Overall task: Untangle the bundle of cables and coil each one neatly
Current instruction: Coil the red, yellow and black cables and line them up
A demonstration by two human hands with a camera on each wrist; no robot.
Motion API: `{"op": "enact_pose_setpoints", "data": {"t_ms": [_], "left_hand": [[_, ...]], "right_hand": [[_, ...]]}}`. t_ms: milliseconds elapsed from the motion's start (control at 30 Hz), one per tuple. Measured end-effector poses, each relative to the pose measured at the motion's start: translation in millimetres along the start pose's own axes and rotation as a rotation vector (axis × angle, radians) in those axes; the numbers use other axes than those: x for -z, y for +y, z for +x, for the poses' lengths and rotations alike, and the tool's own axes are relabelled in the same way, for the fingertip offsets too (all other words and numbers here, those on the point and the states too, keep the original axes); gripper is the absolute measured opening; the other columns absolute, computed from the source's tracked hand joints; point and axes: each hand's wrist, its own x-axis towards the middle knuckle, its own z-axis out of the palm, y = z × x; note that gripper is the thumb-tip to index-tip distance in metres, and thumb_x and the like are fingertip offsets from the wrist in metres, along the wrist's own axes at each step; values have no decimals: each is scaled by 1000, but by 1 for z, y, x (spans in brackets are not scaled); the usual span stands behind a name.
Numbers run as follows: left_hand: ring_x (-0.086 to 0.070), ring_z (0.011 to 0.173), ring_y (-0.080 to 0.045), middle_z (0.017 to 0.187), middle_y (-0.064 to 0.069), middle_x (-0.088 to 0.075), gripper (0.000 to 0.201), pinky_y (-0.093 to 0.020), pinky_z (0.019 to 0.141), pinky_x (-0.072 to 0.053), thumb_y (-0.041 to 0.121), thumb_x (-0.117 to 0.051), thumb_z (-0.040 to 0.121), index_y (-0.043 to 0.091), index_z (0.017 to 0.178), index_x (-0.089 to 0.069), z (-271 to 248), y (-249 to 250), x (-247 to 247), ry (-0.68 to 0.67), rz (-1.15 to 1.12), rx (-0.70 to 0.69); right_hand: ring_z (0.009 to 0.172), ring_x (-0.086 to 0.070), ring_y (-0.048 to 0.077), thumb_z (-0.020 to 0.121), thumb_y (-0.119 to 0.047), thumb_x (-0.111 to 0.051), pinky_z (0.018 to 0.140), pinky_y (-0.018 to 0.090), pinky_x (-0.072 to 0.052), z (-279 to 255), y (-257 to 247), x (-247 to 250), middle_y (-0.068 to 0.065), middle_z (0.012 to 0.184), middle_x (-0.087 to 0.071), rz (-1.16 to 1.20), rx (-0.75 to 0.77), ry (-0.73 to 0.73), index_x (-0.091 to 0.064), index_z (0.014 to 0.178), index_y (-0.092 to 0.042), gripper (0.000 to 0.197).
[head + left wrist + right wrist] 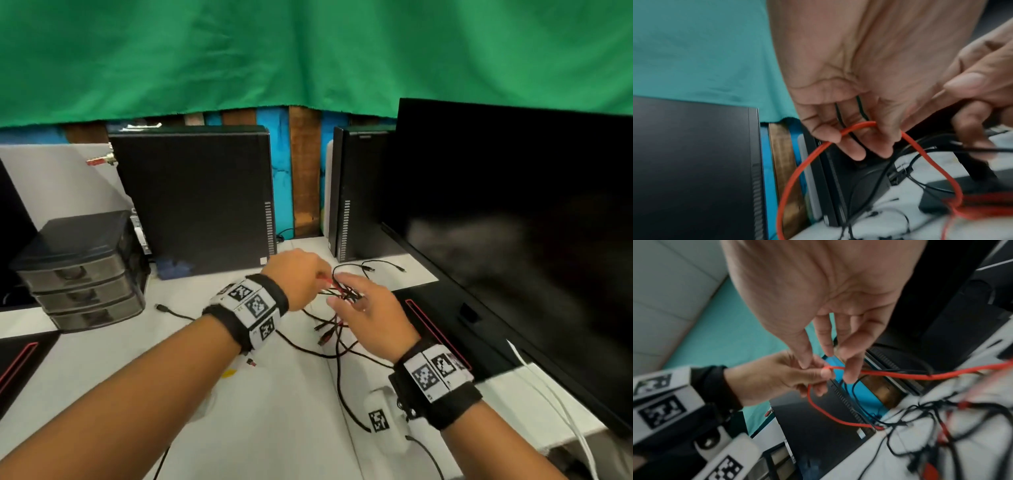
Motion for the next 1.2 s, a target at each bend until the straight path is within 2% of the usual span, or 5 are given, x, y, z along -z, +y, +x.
{"op": "enact_pose_setpoints", "data": {"t_ms": [233,600,800,933,1200], "left_hand": [[-62,83,-8,87,6,-68,11,-21,76,-48,26,-66,94,19,93,-74,9,-4,53,223,-298,-121],[-59,67,-5,75,6,-64,22,-23,66,-50,35,-60,97,18,94,-74,-9,-46,88,298,-401,-11],[-50,43,-4,64,-7,-59,25,-16,48,-46,27,-57,101,10,97,-76,-8,-22,93,393,-736,-7],[-59,48,-11,61,-8,-60,29,-18,50,-48,24,-50,104,7,88,-69,-10,-4,83,303,-825,-28],[-54,56,2,68,3,-67,33,-15,60,-46,36,-45,104,24,82,-67,-59,-34,60,19,-510,42]], "right_hand": [[61,-61,-1,95,-25,-65,62,24,-49,31,-27,32,-8,73,-69,-19,115,201,-74,84,-26,14],[75,-75,25,98,-19,-58,50,26,-55,81,-28,127,13,89,-72,88,-34,644,-62,78,-23,21],[77,-75,24,87,-32,-56,76,41,-60,84,-78,91,-8,118,-70,-192,120,360,-62,125,-34,39],[71,-71,10,97,-15,-56,58,17,-51,60,-103,55,-8,96,-71,-159,332,142,-70,113,-24,23],[80,-59,4,96,-39,-59,72,24,-51,54,-66,76,-13,81,-72,-429,300,387,-76,109,-31,23]]}}
